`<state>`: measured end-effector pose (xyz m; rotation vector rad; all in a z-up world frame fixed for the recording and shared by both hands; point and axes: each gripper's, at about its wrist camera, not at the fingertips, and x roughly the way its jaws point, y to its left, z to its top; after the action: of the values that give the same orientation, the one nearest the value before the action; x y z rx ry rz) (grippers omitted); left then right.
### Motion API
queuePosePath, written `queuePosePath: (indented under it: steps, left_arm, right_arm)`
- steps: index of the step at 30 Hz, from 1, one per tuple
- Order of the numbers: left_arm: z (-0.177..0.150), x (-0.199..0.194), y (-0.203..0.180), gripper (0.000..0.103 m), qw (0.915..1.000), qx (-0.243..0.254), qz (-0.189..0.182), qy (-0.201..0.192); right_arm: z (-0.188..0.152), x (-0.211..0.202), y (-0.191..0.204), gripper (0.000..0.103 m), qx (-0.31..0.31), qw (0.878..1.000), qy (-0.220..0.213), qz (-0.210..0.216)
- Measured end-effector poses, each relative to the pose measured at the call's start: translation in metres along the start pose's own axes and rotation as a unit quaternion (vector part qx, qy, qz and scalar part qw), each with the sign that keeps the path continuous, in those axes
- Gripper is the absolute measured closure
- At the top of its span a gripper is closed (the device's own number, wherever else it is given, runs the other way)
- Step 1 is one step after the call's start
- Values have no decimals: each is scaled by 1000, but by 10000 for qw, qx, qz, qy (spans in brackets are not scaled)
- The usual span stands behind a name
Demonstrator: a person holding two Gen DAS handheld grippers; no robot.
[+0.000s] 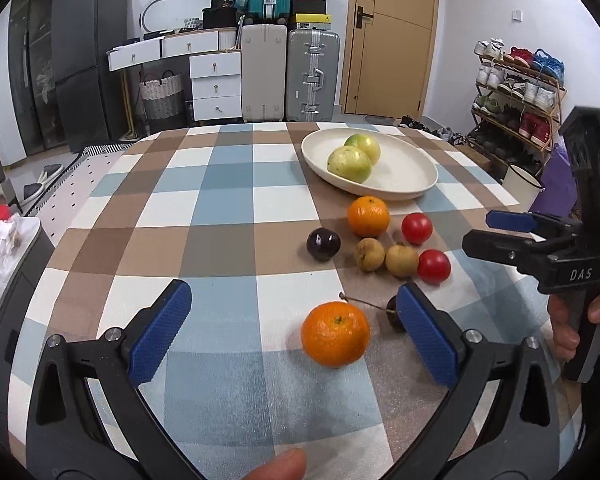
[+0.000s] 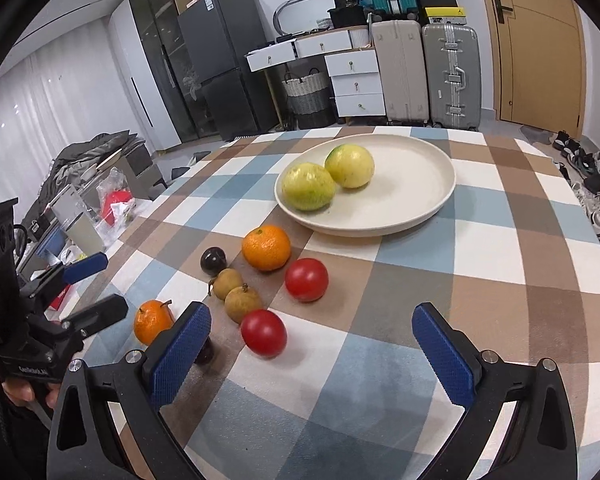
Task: Organize fruits
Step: 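Withdraw both grippers from the plate toward the remaining fruits, then grasp the orange with the left gripper while the right grasps a red tomato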
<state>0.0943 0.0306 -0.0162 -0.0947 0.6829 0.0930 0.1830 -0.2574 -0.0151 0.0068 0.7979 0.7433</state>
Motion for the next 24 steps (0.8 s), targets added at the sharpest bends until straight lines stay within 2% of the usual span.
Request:
queuePosePath:
  steps: [4,9,16,22,24]
  left_arm:
    - [-1,2,-3,1,10000,39,59,-2]
    - [0,6,-1,1,9999,0,128,31]
    - [-1,17,-3,1,9994,48,-29,351]
    - [-5,26,0,1,9983,-28,-112,572]
    - [-4,29,0,2,9981,-35,-101,606]
  right_arm:
    - [-1,2,14,1,-311,9995,-40,34]
    - [-1,7,20,1,-340,9992,21,222]
    - [0,15,20,1,-314,9993,132,149]
    - [-2,26,23,2,-463,9982,388,1]
    - [-2,26,26,5,-571,9975,405,-28]
